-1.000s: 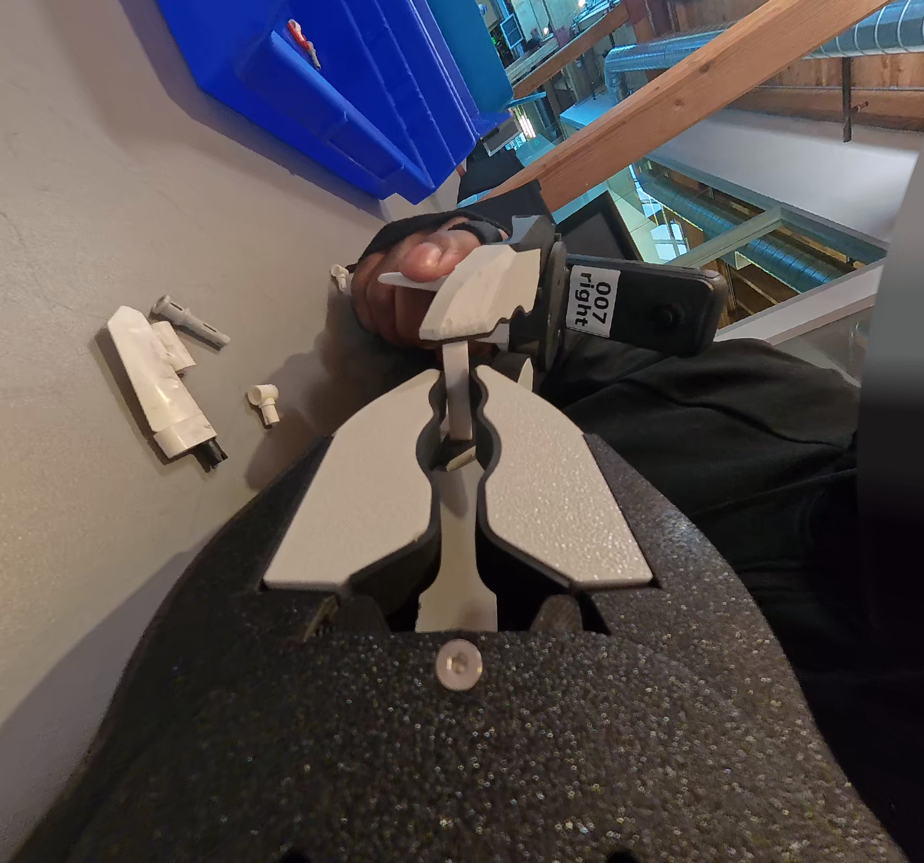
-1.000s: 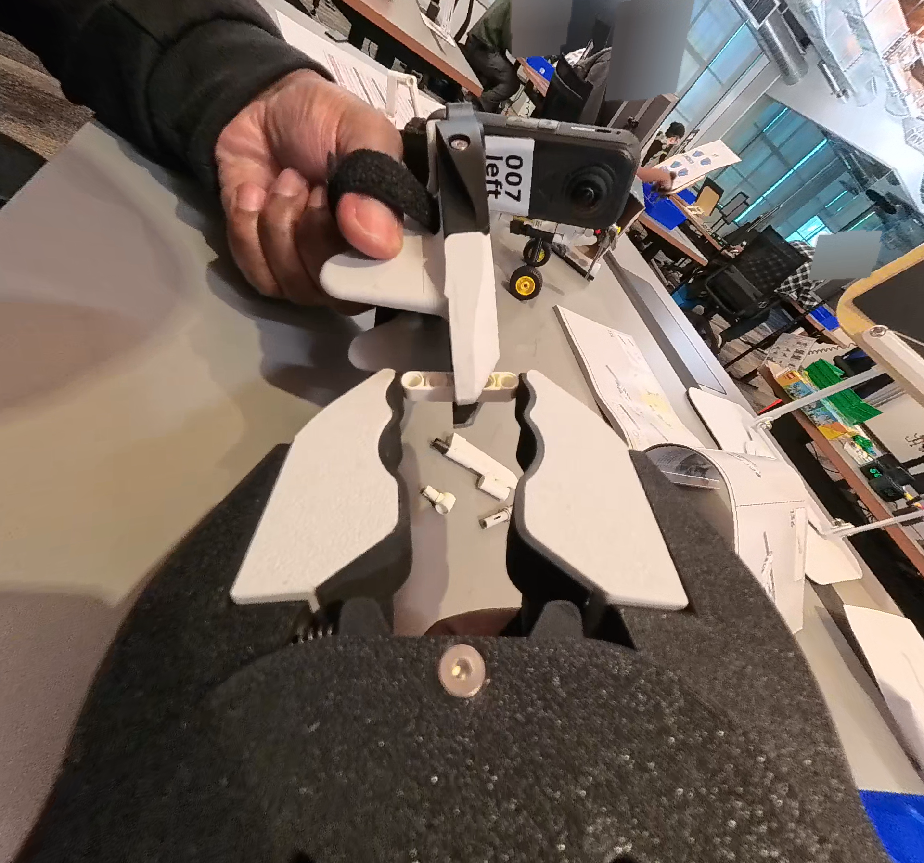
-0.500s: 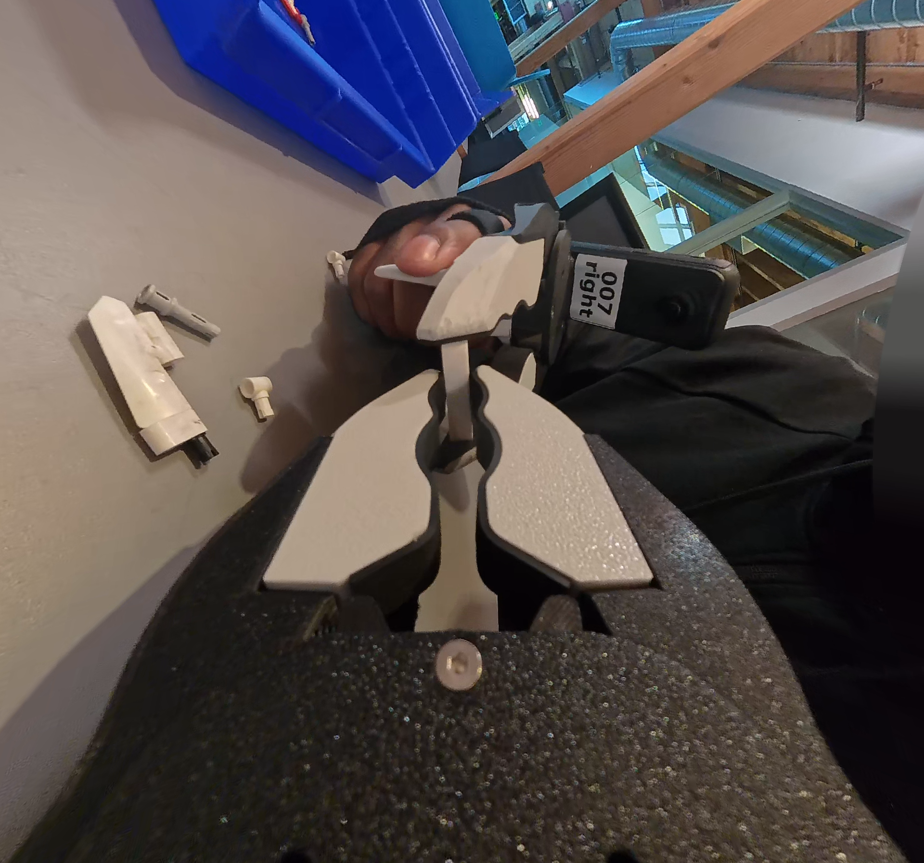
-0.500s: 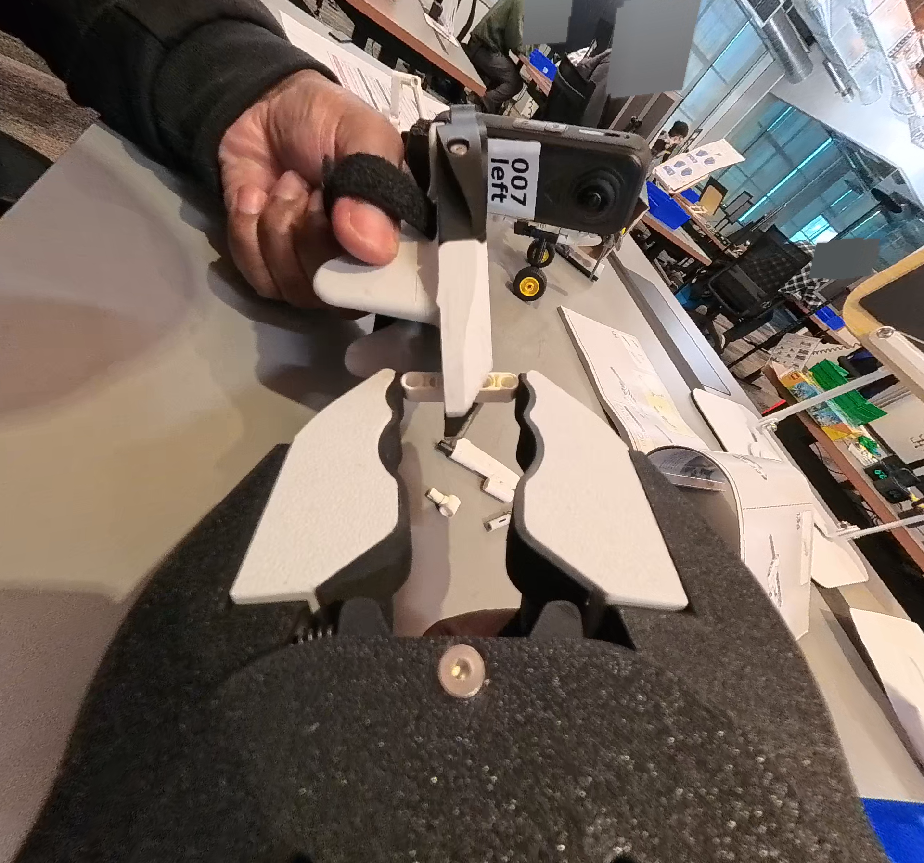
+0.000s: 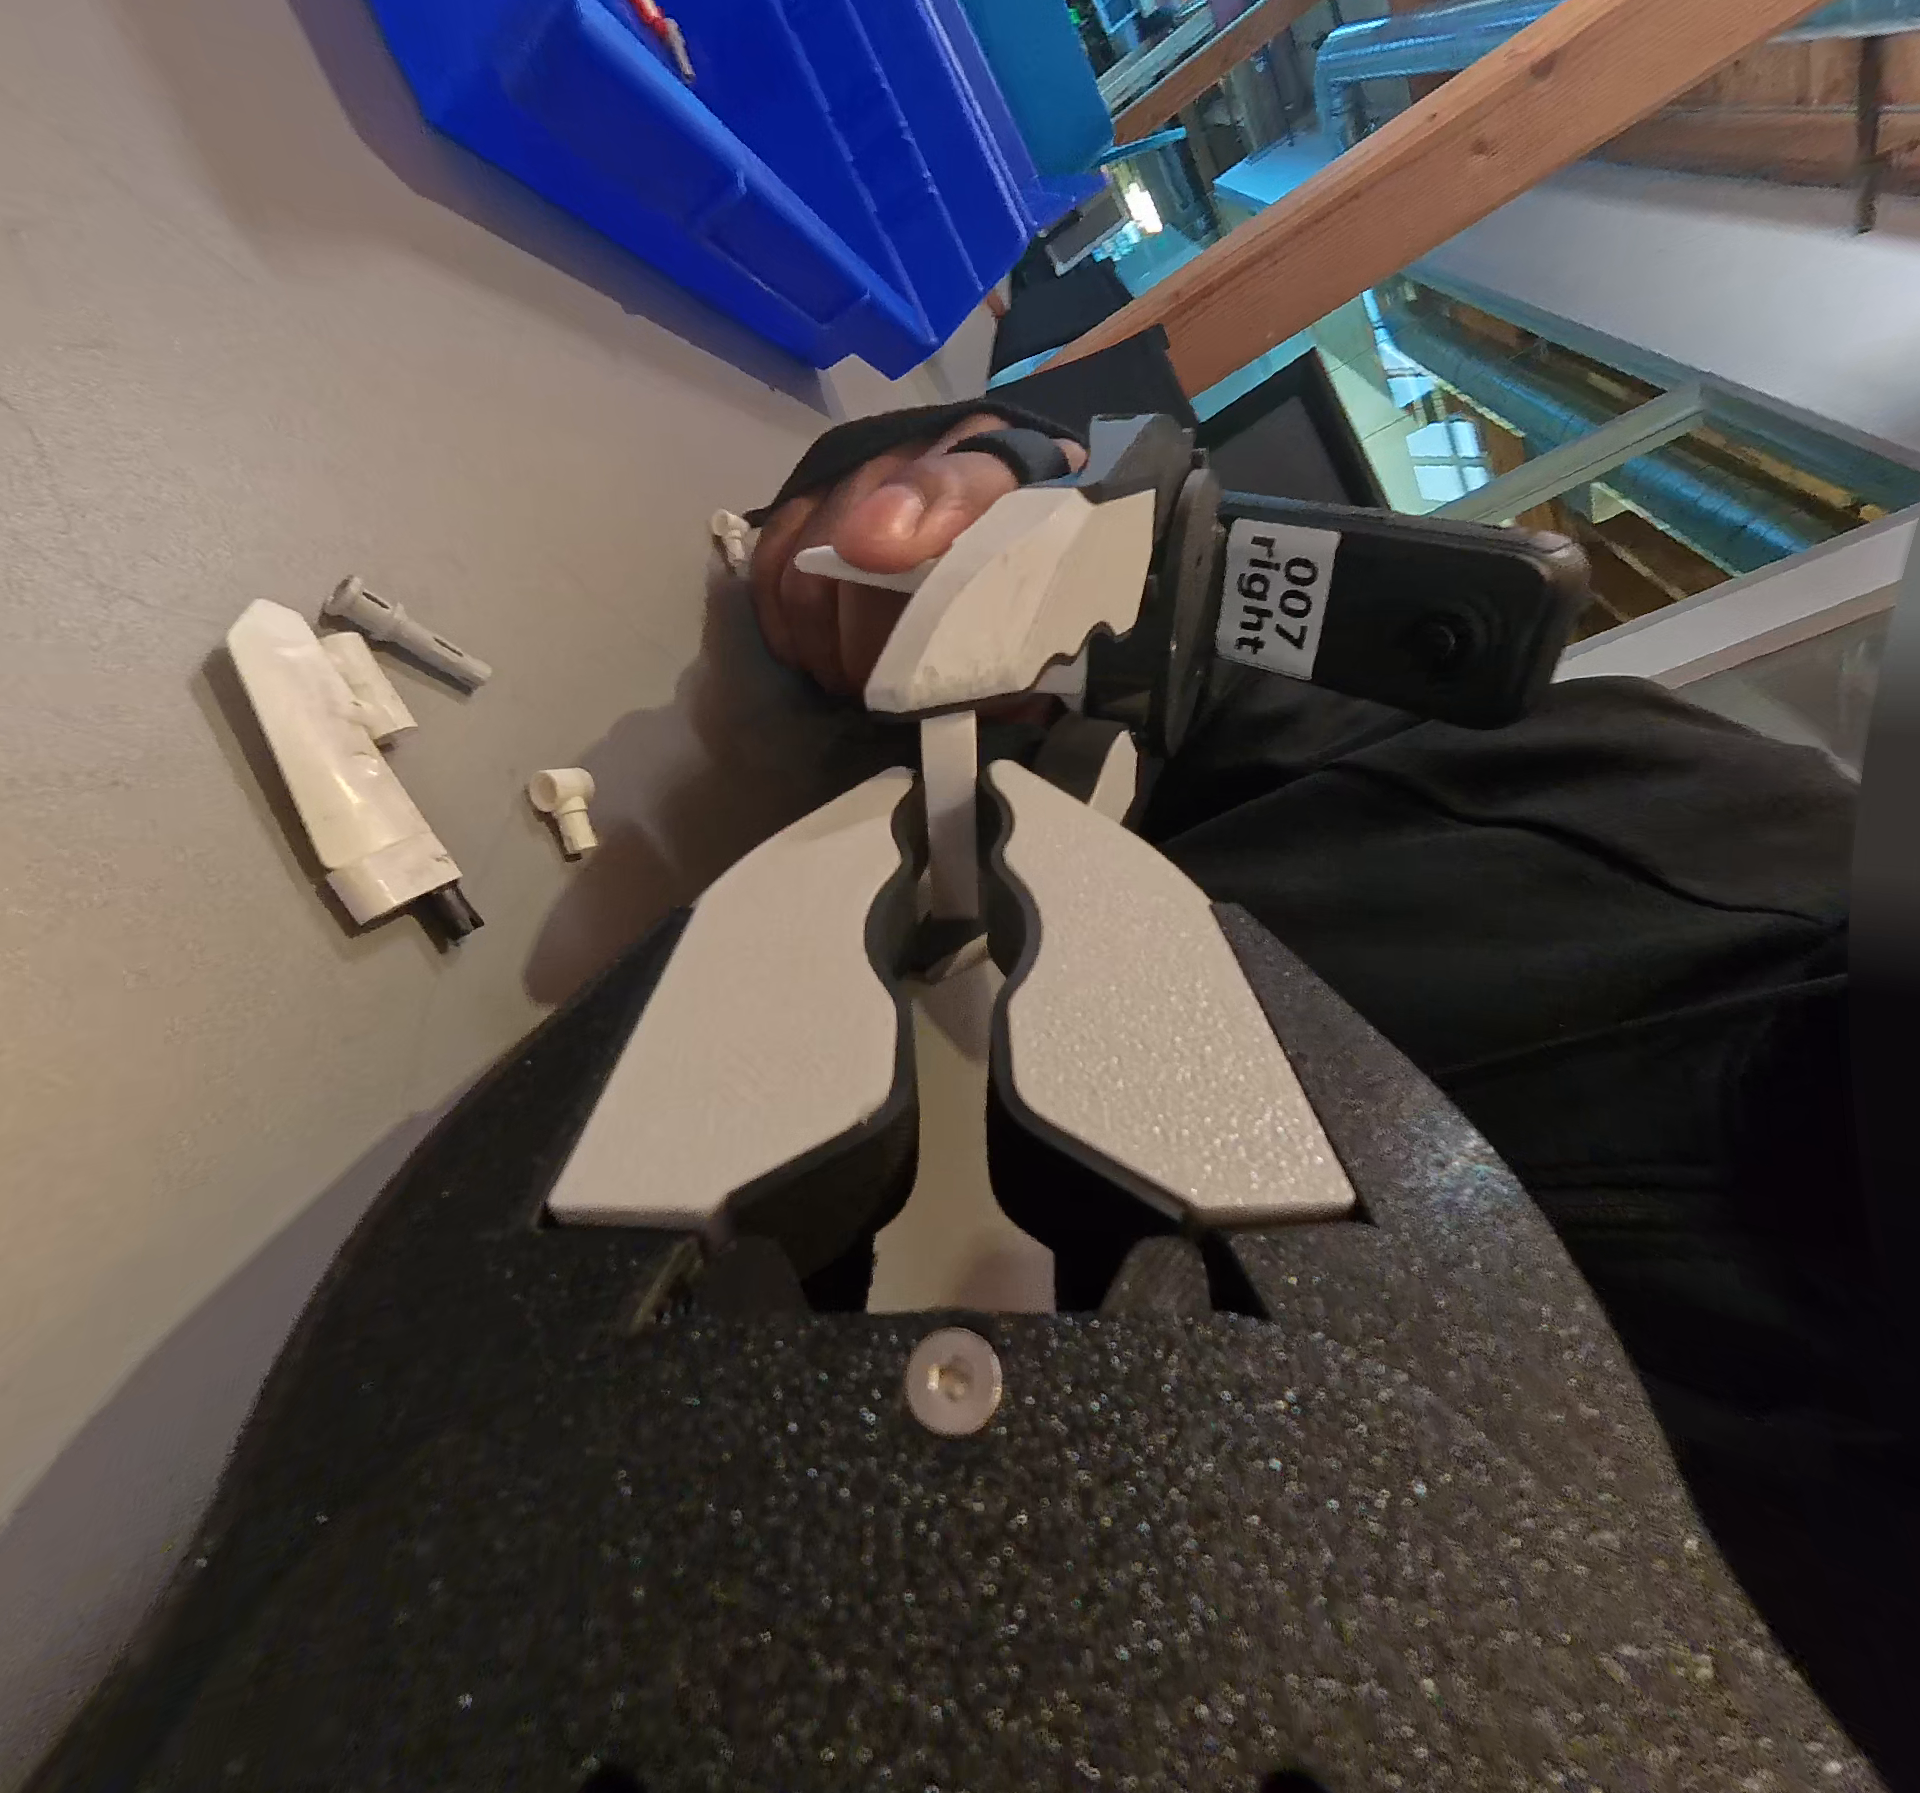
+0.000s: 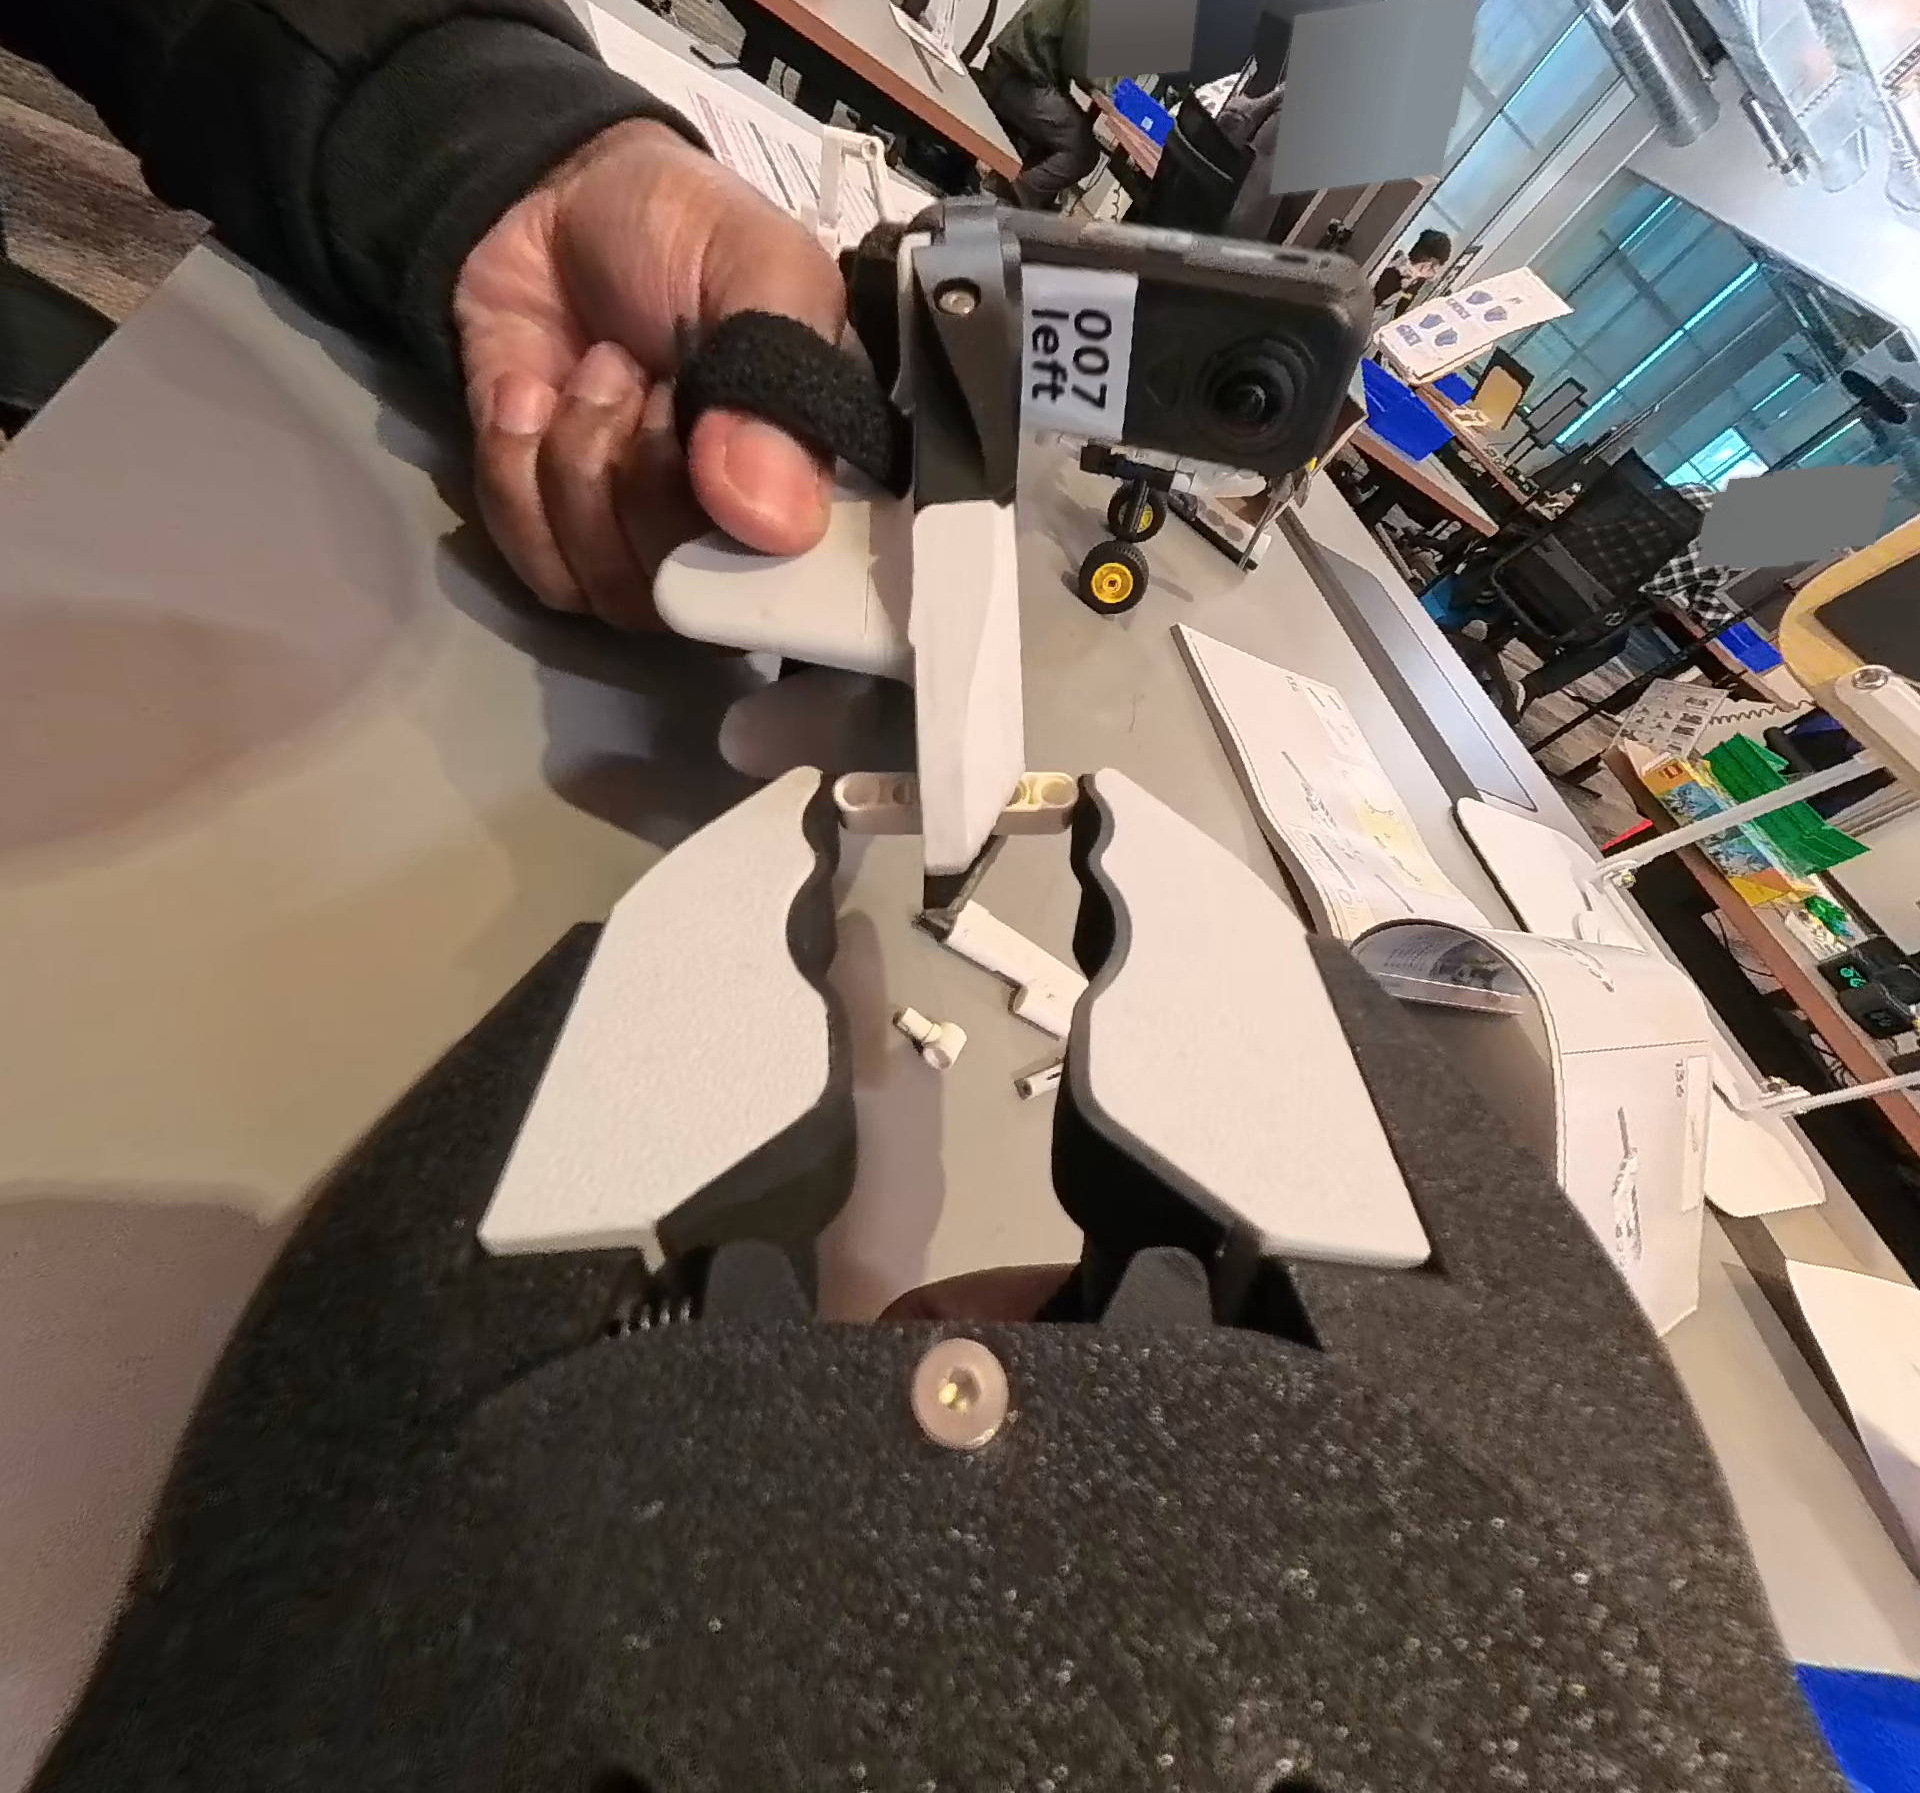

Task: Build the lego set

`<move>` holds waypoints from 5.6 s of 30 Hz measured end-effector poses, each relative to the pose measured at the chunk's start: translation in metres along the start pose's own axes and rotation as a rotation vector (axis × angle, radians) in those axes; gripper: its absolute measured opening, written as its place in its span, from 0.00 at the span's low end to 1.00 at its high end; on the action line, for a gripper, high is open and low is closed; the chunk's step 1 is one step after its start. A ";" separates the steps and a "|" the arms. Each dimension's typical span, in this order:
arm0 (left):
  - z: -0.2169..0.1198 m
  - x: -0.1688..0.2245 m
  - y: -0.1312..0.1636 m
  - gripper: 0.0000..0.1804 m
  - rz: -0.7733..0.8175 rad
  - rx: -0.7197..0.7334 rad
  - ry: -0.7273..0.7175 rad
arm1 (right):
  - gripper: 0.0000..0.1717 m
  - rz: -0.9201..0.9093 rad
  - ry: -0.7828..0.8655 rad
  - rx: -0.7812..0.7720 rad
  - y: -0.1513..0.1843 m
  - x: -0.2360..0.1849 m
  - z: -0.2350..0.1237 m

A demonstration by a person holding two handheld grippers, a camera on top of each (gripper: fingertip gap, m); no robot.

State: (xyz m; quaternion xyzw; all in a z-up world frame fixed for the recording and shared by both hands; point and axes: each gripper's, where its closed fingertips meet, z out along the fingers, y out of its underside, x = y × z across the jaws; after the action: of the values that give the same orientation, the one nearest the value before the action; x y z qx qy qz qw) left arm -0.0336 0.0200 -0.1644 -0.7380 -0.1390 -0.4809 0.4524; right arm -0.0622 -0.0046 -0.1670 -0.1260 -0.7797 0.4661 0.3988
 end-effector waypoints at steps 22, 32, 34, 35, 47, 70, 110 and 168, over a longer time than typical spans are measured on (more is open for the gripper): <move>-0.022 -0.036 0.016 0.04 0.232 -0.186 -0.303 | 0.16 0.003 -0.598 -0.438 0.073 -0.003 0.003; -0.022 -0.049 0.018 0.05 0.283 -0.223 -0.414 | 0.06 0.024 -0.497 -0.448 0.071 -0.007 0.006; -0.020 -0.052 0.016 0.05 0.307 -0.223 -0.450 | 0.05 0.020 -0.422 -0.443 0.068 -0.004 0.006; -0.019 -0.053 0.015 0.05 0.318 -0.224 -0.466 | 0.05 0.020 -0.381 -0.432 0.065 -0.003 0.007; -0.015 -0.059 0.007 0.05 0.371 -0.207 -0.515 | 0.10 0.193 -0.262 -0.481 0.060 -0.018 -0.010; -0.013 -0.053 0.013 0.05 0.386 -0.245 -0.447 | 0.15 0.141 -0.565 -0.457 0.080 -0.007 -0.023; -0.013 -0.068 -0.003 0.05 0.389 -0.146 -0.653 | 0.05 -0.052 0.137 -0.645 0.040 0.021 0.002; -0.008 -0.067 0.019 0.04 0.720 -0.384 -0.637 | 0.04 0.351 -0.181 -0.437 0.037 0.000 -0.004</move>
State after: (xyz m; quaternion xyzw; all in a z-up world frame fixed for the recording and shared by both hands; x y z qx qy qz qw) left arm -0.0595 0.0180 -0.2292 -0.9187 0.0836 -0.0629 0.3807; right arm -0.0662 0.0177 -0.1964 -0.2996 -0.8604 0.3582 0.2042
